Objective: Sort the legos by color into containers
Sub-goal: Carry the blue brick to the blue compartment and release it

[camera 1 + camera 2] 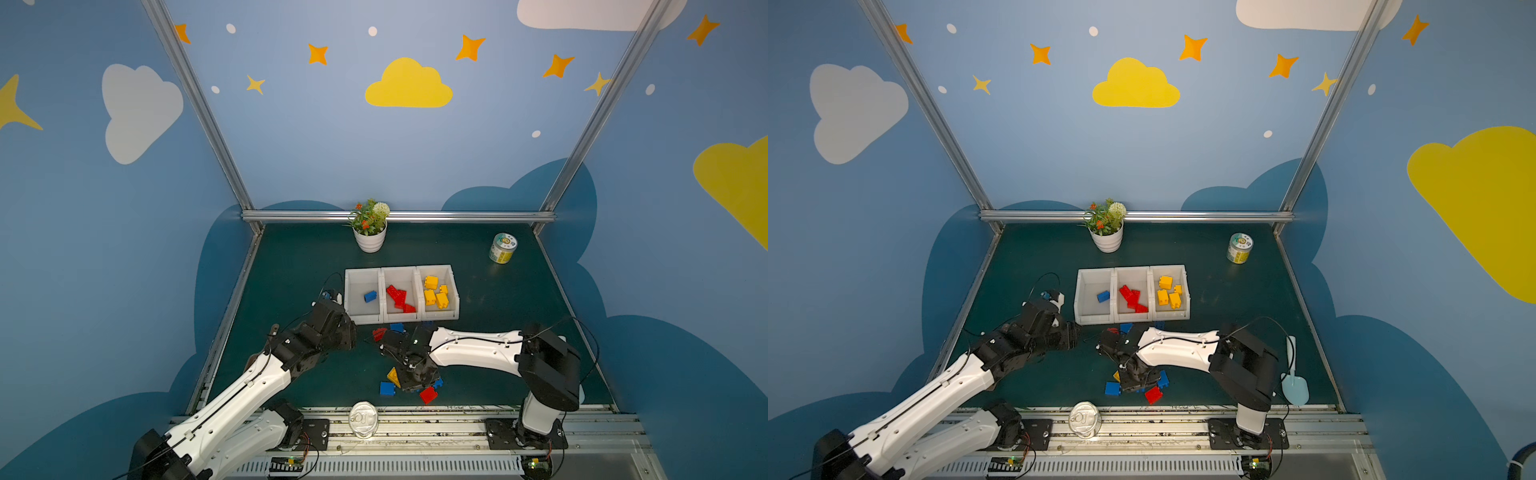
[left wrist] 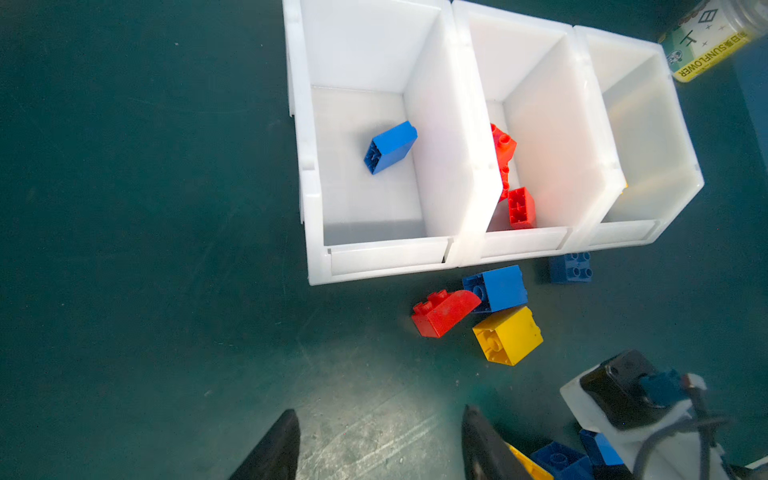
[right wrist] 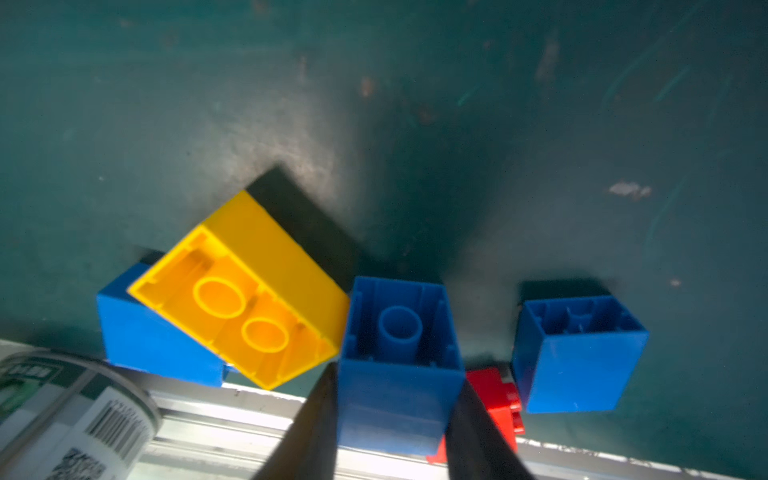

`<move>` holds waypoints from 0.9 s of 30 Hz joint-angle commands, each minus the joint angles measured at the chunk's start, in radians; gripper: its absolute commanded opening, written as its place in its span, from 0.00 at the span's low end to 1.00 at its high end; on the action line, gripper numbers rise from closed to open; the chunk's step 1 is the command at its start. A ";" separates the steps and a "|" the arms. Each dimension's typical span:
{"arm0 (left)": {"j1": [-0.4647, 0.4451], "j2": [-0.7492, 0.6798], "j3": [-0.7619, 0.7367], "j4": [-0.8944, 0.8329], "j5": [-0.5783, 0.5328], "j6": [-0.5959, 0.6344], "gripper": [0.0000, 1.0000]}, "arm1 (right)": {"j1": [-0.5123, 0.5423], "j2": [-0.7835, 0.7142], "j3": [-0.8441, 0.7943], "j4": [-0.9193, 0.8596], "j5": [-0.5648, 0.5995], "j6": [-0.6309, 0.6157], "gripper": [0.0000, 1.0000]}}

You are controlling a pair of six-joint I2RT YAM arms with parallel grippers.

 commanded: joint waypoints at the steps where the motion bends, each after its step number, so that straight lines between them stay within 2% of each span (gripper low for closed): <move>1: 0.003 -0.011 -0.013 -0.014 -0.005 -0.002 0.62 | 0.001 -0.018 0.011 -0.033 0.016 0.010 0.29; 4: 0.003 -0.012 -0.011 -0.015 -0.005 -0.002 0.62 | -0.007 -0.049 0.021 -0.055 0.035 0.000 0.23; 7: 0.003 -0.016 -0.013 -0.014 -0.006 0.000 0.62 | -0.036 -0.090 0.059 -0.083 0.053 -0.048 0.22; 14: 0.003 -0.047 -0.017 -0.034 -0.017 -0.006 0.62 | -0.171 -0.070 0.285 -0.122 0.088 -0.284 0.21; 17: 0.003 -0.076 -0.026 -0.051 -0.026 -0.013 0.63 | -0.212 0.022 0.437 -0.111 0.077 -0.386 0.21; 21: 0.004 -0.118 -0.033 -0.083 -0.037 -0.022 0.63 | -0.237 0.216 0.707 -0.145 0.048 -0.490 0.21; 27: 0.005 -0.194 -0.059 -0.132 -0.036 -0.047 0.63 | -0.248 0.501 1.076 -0.229 0.003 -0.541 0.22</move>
